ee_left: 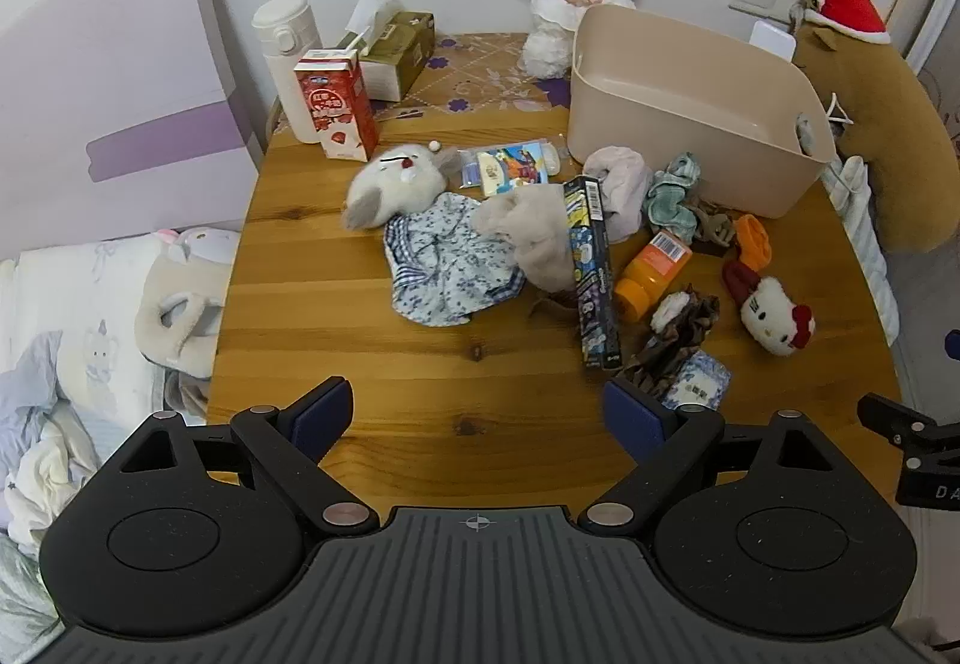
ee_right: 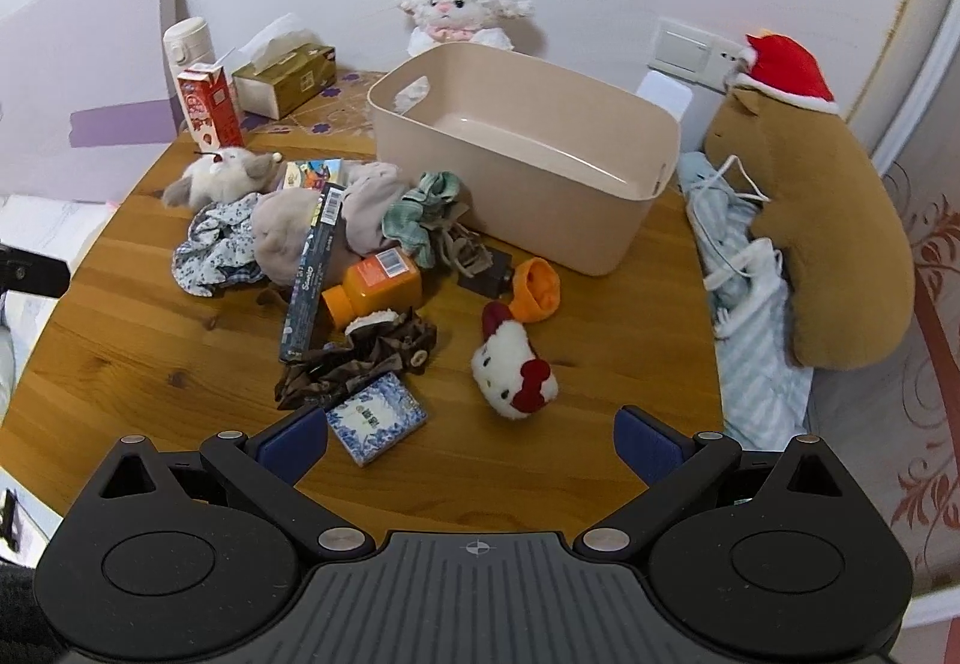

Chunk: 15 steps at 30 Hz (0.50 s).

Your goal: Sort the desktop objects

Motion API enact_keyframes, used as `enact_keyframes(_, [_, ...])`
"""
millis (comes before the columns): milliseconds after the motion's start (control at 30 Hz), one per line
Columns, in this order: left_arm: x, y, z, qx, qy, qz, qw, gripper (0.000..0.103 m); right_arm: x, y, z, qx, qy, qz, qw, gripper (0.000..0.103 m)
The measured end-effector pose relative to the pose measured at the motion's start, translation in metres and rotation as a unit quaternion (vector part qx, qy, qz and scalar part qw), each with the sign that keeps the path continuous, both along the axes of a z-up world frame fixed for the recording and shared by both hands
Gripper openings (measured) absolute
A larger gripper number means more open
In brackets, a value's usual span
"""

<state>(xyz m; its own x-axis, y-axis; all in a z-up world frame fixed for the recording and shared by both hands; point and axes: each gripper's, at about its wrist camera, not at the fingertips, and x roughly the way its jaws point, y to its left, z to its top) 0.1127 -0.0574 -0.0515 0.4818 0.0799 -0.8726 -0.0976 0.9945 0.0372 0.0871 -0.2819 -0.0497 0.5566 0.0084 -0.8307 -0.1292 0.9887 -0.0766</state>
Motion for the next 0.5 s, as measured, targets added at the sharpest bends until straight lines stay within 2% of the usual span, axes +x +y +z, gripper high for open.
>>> enact_keyframes(500, [0.021, -0.036, -0.014, 0.0, 0.003, -0.009, 1.0, 0.092, 0.019, -0.023, -0.026, -0.023, 0.006, 0.064, 0.998, 0.103])
